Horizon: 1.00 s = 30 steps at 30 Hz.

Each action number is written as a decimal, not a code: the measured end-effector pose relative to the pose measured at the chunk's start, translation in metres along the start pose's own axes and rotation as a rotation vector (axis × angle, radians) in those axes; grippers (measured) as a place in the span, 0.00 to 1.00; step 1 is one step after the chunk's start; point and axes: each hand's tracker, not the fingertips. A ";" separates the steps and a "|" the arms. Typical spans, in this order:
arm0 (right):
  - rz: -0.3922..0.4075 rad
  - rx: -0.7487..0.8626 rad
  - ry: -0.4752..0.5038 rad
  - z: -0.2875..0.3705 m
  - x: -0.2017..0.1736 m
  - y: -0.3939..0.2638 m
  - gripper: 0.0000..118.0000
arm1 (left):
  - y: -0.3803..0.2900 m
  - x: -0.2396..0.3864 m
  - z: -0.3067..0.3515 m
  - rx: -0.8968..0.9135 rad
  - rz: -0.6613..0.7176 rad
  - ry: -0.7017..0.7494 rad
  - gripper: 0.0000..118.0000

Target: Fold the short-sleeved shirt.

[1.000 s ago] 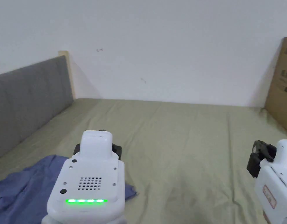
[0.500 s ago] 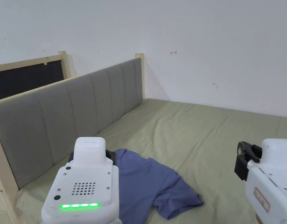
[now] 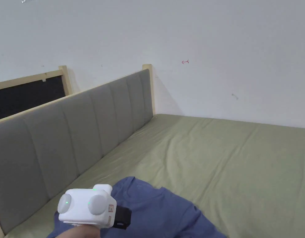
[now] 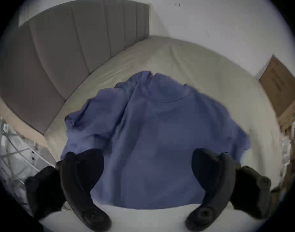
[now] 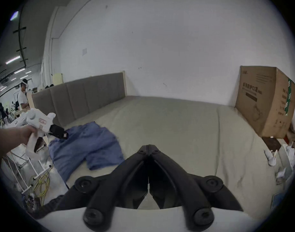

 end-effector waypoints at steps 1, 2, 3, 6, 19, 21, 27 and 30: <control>0.003 -0.014 -0.009 -0.003 0.003 -0.002 0.00 | 0.002 0.004 -0.016 -0.023 -0.025 0.037 0.95; 0.007 -0.030 -0.019 -0.007 0.004 -0.004 0.00 | 0.007 0.005 -0.025 -0.050 -0.043 0.065 0.95; 0.009 -0.042 -0.025 -0.009 0.005 -0.005 0.00 | 0.008 0.006 -0.039 -0.082 -0.042 0.058 0.95; -0.005 -0.062 -0.026 -0.016 0.010 -0.009 0.00 | 0.005 0.009 -0.086 -0.207 -0.045 0.044 0.94; -0.066 -0.097 0.003 -0.027 0.011 -0.014 0.00 | -0.003 0.004 -0.068 -0.096 0.020 0.012 0.81; -0.066 -0.100 0.008 -0.023 0.013 -0.014 0.00 | 0.002 0.013 -0.042 0.008 -0.064 -0.013 0.16; -0.099 -0.058 0.010 -0.005 0.022 -0.005 0.00 | 0.013 -0.010 0.022 0.129 -0.163 0.028 0.02; -0.130 -0.030 0.003 0.008 0.032 -0.001 0.00 | 0.029 -0.022 0.077 0.282 -0.118 -0.034 0.02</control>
